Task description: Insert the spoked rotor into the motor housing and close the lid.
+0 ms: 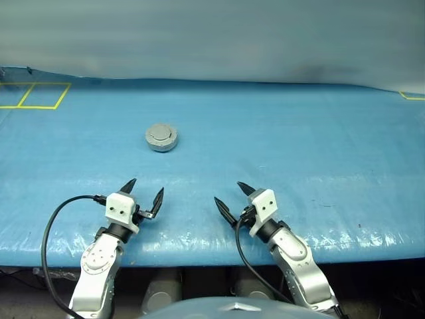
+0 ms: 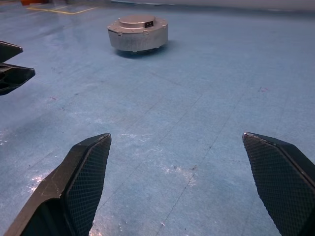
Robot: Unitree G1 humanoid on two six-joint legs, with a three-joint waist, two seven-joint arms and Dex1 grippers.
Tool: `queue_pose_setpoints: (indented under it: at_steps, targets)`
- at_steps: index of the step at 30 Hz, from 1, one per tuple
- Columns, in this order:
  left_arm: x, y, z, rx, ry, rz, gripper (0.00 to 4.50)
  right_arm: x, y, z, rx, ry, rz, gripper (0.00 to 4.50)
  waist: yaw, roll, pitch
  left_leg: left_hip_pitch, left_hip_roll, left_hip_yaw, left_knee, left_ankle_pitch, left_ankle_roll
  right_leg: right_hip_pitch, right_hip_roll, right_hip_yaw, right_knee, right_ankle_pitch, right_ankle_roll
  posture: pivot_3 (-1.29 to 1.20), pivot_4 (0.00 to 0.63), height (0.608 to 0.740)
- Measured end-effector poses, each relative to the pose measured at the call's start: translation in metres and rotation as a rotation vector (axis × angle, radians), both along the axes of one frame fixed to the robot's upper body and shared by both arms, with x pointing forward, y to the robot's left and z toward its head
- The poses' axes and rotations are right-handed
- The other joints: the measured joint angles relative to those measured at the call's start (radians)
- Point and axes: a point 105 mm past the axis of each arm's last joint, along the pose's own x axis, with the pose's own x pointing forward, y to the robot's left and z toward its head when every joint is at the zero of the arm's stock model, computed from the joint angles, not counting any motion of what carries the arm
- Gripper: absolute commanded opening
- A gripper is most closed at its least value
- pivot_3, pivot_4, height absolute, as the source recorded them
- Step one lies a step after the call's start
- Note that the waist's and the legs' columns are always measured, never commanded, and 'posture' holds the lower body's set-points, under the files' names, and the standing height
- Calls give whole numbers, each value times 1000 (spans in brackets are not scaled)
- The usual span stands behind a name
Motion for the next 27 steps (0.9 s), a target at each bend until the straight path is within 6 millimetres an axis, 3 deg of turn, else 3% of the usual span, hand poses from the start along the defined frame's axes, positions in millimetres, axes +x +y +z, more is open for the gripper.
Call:
queue_pose_setpoints:
  at_steps: [27]
  targets:
    - [8, -4, 5, -7, -12, -17, 4467, 2, 4, 3, 21, -8, -5, 4500, 0, 0, 0, 0, 0, 0, 0, 0, 0, 0, 0, 0, 0, 0, 0, 0, 150, 740]
